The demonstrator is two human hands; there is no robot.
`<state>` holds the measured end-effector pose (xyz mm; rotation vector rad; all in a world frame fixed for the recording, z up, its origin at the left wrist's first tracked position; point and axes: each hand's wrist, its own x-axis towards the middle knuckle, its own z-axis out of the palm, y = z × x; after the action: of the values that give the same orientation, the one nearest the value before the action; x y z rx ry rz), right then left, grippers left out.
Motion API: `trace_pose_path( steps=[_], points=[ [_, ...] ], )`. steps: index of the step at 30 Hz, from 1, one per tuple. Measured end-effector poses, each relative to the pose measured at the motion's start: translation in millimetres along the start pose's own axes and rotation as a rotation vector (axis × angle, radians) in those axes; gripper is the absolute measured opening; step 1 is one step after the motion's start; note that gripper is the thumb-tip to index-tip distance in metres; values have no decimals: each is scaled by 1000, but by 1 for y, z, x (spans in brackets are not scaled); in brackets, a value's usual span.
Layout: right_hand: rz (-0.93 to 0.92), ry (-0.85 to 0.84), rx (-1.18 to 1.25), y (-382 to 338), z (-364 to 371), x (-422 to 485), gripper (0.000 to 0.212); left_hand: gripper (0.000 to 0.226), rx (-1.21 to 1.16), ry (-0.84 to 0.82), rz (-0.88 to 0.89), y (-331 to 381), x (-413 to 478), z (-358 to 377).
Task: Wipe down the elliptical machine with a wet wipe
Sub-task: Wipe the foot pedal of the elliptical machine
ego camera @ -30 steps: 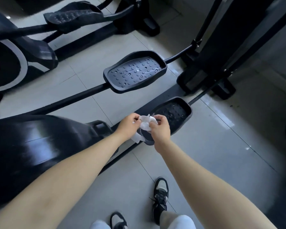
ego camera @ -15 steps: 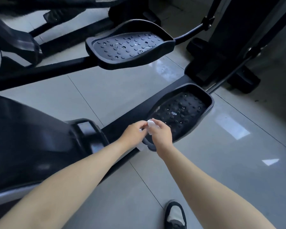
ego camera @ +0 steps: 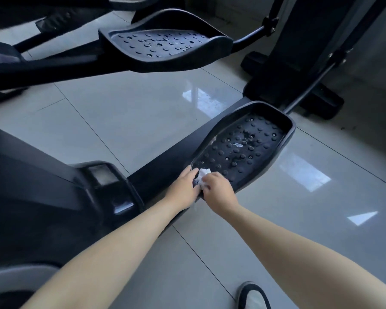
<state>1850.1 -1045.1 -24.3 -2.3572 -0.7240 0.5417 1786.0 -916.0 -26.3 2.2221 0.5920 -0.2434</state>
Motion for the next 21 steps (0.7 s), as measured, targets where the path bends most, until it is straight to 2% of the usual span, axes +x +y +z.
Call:
trace_pose_path(
  steps=[4, 7, 9, 11, 14, 18, 21],
  points=[
    [-177, -82, -294, 18, 11, -11, 33, 58, 120, -21, -19, 2, -2, 6],
    [-256, -16, -389, 36, -2, -18, 32, 67, 223, -50, -45, 8, -2, 10],
    [-232, 1, -521, 47, -12, -19, 36, 74, 299, -66, -60, 14, -2, 12],
    [-133, -17, -628, 50, -20, -21, 37, 77, 388, -79, -73, 22, -5, 16],
    [-66, -62, -611, 41, -21, -23, 40, 75, 439, -80, -50, 33, -8, 24],
    [-147, -123, -417, 37, -7, -32, 58, 58, 408, -118, -44, 38, -9, 31],
    [-159, -154, -453, 46, -13, -36, 62, 54, 444, -117, -22, 42, -9, 31]
  ],
)
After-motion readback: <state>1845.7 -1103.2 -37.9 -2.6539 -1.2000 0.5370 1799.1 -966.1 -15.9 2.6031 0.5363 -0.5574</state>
